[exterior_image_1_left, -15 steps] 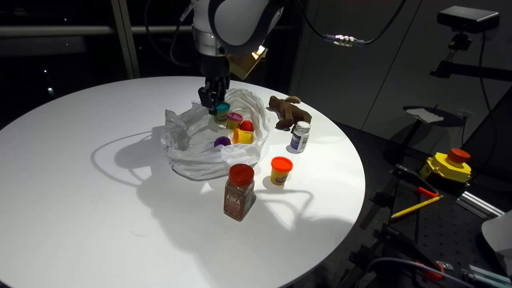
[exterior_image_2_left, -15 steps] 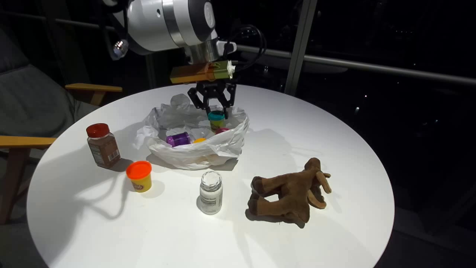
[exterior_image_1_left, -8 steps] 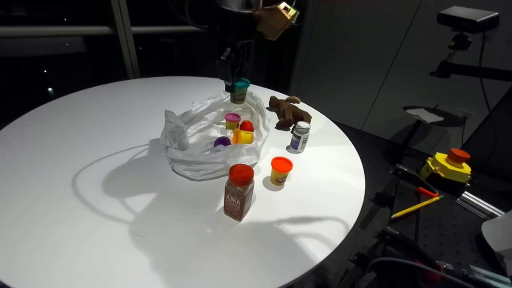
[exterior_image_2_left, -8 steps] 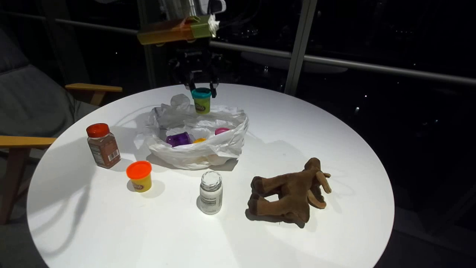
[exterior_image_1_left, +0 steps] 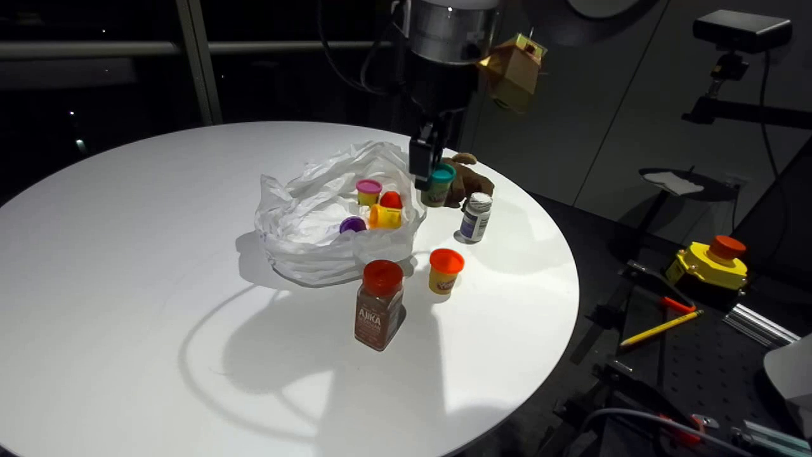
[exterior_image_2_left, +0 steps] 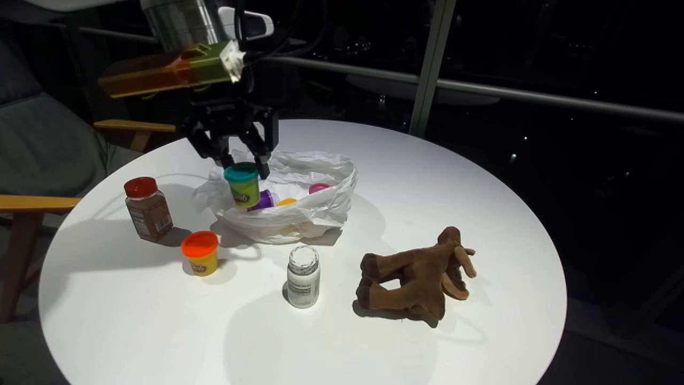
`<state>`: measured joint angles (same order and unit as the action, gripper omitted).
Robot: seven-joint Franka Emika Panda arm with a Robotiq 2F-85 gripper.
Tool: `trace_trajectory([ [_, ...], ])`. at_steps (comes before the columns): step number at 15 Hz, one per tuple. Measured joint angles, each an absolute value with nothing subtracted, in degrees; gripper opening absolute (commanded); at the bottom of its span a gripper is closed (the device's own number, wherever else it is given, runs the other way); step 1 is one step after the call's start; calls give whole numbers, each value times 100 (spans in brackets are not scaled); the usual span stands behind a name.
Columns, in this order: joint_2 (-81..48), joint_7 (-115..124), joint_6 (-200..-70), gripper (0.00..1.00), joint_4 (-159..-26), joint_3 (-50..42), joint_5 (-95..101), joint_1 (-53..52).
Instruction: Pick the objects in the plastic bag and put them on the table
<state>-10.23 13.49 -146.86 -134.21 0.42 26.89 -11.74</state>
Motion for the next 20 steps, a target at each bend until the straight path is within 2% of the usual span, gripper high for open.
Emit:
trace_trajectory([
  [8,-798,2277,-15743,26,-14713,-112,4019,-1162],
  [18,-1391,1941,-16880,26,-14955,-523,4328,-776],
  [19,-1500,1831,-17010,76,-14954,-523,4328,-720],
  [20,-1596,1718,-17117,77,-14952,-523,4328,-673],
])
